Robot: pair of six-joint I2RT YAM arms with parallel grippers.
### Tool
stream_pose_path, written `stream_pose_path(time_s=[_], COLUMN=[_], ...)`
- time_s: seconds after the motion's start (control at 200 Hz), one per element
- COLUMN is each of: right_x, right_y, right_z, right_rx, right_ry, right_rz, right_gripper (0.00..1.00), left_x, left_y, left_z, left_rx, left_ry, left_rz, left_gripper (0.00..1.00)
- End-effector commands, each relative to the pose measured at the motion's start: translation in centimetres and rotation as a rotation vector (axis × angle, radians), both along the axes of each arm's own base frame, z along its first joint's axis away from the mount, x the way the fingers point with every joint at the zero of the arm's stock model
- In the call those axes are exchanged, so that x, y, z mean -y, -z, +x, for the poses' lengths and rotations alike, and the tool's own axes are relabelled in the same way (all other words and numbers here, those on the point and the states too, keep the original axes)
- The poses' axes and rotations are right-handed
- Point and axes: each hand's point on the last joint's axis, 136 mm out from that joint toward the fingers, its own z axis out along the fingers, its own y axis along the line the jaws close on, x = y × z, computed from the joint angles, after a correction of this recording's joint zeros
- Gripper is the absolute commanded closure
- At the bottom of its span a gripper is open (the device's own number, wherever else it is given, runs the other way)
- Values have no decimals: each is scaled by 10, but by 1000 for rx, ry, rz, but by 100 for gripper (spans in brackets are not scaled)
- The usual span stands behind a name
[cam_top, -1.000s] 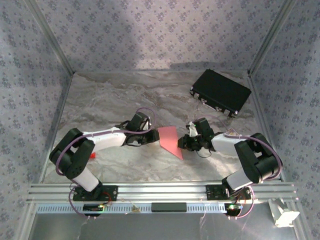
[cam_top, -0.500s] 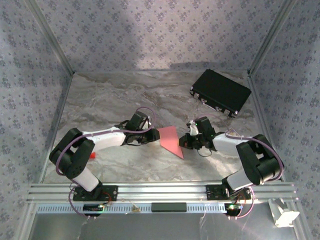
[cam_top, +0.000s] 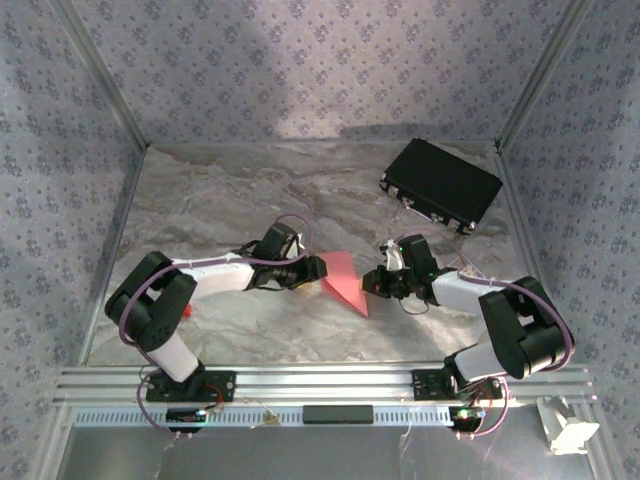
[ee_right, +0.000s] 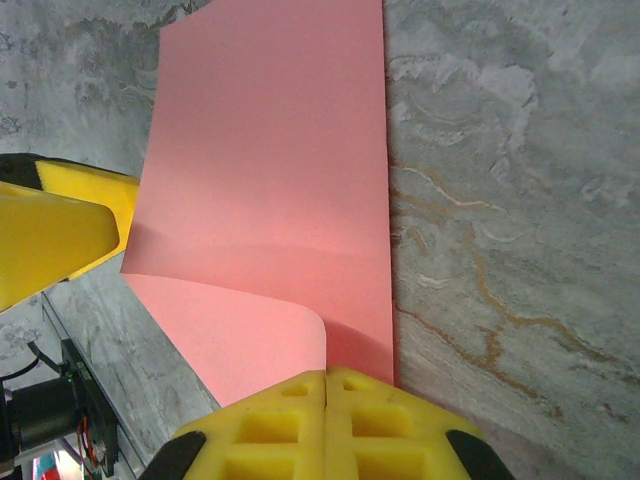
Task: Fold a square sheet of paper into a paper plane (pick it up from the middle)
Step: Fourth fold the wing at the center of the table.
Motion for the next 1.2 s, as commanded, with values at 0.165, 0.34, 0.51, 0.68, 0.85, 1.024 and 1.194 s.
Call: stream_pose_path(time_s=[0.165,0.34,0.51,0.68,0.85,1.024,1.194], right_x=[0,0,0,2,12,15,14], right_y=[-2,-1,-1,-4,-8,-16,-26], right_z=[-2,-1,-1,-1,-2,-5,-8], right_rx=[-1,-3,-4,-4,18,78,253], right_ry=[2,4,3,-2,16,12,-11], right_rz=[26,24,25,6,-64,-116,-220], right_gripper=[96,96,93,82,76,67,65], left_x=[26,35,37,37,42,44,44], left_y=[-13,-16,-16,-16,-18,-21,-26], left_z=[11,12,12,11,12,12,14], left_rx=[-11,-15,-22,-19,-18,-13,-5], left_ry=[35,49,51,53,59,64,57], left_rz=[-112,-136,-142,-139,-160,-170,-180], left_gripper=[44,49,57,62,62,67,76])
